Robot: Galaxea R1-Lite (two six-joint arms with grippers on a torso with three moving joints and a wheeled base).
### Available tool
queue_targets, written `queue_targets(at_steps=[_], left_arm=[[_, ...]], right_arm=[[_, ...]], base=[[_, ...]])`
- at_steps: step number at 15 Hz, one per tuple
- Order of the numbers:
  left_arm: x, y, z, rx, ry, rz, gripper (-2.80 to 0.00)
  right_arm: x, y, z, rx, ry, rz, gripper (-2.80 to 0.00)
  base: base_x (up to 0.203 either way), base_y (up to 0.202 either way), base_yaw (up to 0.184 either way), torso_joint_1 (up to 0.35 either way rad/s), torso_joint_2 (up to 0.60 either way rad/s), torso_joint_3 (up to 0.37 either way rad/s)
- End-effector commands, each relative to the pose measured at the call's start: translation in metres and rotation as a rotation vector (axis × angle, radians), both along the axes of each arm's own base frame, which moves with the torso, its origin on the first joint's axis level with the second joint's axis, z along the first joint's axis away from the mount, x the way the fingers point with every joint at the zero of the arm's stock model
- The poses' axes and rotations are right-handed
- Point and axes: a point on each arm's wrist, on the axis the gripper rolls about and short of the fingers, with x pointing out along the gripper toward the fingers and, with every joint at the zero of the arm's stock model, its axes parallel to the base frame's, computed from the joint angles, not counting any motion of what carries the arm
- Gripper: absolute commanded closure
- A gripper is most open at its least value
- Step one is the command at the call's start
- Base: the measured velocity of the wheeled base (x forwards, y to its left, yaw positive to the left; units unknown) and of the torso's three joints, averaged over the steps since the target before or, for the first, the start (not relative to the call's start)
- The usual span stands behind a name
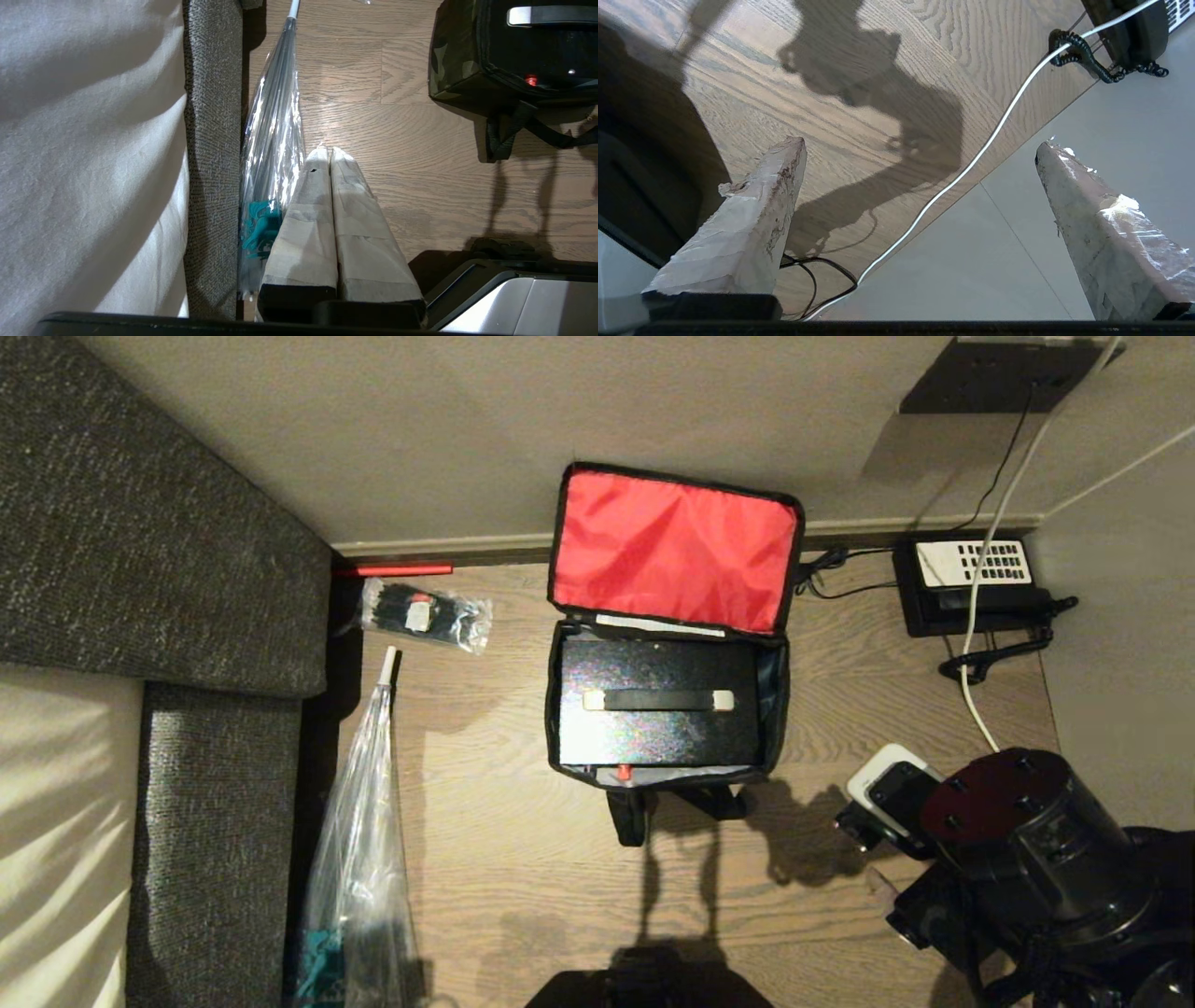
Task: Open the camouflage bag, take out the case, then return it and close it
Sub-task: Grip the handle
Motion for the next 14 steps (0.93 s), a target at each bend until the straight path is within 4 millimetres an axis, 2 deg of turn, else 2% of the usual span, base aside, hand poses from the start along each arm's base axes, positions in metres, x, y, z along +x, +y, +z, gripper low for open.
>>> queue_targets(at_steps=[1, 3, 6, 8, 10, 14], left_arm=[[0.000, 0.000, -0.001, 0.002, 0.001, 0.001, 0.00], [0.000, 0.000, -0.001, 0.001, 0.001, 0.001, 0.00], [0.000, 0.000, -0.001, 0.002, 0.001, 0.001, 0.00], [0.000, 0.000, -0.001, 0.002, 0.001, 0.001, 0.00], [0.000, 0.000, -0.001, 0.002, 0.001, 0.001, 0.00], [0.000, 0.000, -0.001, 0.002, 0.001, 0.001, 0.00]], right_arm=[[0.002, 0.003, 0.002, -0.023, -0.002, 0.011, -2.80], [0.008, 0.010, 0.005, -0.069, -0.011, 0.022, -2.80], [0.030, 0.038, 0.011, -0.077, -0.043, 0.019, -2.80], [0.049, 0.072, 0.012, -0.087, -0.081, 0.026, -2.80], [0.063, 0.105, 0.005, -0.129, -0.099, 0.060, -2.80], [0.084, 0.172, -0.031, -0.185, -0.168, 0.163, -2.80]], base=[[0.000, 0.000, 0.000, 0.000, 0.00, 0.000], [0.000, 0.000, 0.000, 0.000, 0.00, 0.000], [0.000, 0.000, 0.000, 0.000, 0.00, 0.000], [0.000, 0.000, 0.000, 0.000, 0.00, 0.000], [0.000, 0.000, 0.000, 0.000, 0.00, 0.000], [0.000, 0.000, 0.000, 0.000, 0.00, 0.000]])
